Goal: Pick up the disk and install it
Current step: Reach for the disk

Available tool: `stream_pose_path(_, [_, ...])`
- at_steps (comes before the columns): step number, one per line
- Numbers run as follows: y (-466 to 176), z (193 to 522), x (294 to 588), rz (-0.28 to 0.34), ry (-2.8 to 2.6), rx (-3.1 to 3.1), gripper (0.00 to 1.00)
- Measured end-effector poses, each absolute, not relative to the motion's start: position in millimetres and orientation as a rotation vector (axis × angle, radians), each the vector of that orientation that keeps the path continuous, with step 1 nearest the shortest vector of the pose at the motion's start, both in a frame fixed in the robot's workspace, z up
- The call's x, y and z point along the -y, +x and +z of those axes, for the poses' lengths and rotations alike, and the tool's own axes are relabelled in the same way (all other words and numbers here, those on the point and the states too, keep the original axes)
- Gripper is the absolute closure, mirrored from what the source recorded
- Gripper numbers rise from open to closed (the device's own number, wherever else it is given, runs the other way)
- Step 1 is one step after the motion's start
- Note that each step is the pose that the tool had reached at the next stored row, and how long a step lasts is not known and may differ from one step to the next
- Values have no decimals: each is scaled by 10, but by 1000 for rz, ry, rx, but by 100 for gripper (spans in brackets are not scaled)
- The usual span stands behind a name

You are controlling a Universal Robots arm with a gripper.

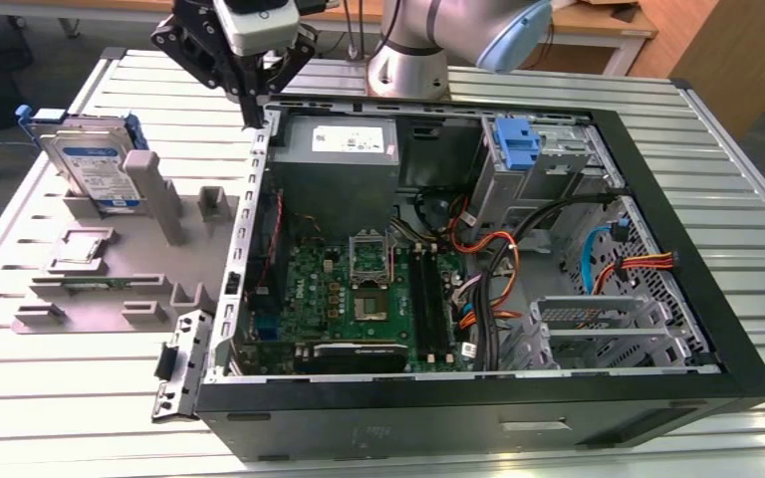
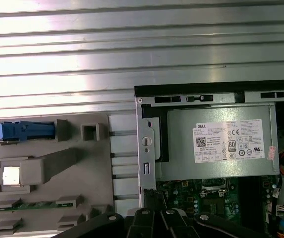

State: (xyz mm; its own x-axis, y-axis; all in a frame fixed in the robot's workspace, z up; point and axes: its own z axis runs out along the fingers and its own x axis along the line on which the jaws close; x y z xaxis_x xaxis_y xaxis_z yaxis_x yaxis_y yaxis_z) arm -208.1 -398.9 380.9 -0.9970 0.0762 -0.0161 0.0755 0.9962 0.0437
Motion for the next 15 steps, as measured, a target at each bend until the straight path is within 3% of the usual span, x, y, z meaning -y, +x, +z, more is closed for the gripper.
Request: stream_pose_path(15, [-2127,3799,3989,67,119,-3122,90])
